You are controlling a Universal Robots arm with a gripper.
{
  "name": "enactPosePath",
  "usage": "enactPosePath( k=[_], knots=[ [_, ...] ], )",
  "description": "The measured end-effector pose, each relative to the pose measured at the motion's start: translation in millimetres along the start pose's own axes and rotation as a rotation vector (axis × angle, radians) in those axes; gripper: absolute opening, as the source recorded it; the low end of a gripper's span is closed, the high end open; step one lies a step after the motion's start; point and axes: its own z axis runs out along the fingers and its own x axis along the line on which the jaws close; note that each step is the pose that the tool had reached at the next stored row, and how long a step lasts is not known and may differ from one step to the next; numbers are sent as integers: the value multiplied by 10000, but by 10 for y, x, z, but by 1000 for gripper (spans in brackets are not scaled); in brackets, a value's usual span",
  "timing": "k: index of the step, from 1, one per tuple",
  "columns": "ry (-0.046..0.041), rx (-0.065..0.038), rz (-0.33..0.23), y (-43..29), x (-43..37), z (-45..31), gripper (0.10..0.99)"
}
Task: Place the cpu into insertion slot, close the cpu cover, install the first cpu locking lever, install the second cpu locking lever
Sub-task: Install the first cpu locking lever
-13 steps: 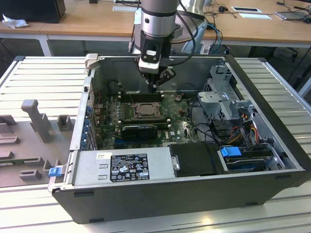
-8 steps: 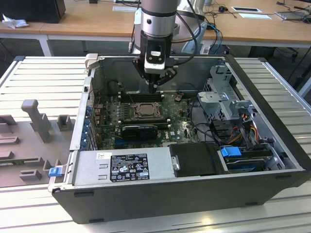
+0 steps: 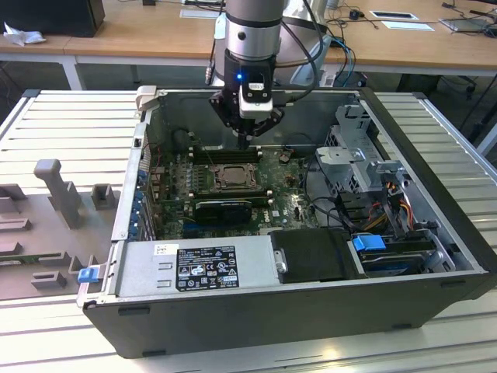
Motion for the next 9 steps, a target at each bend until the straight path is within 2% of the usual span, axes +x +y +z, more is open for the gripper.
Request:
enactPosePath(
  k=[4, 9],
  knots=[
    [3, 2, -715, 0, 0, 1, 106],
    [-4, -1, -2010, 0, 0, 2, 106]
  ],
)
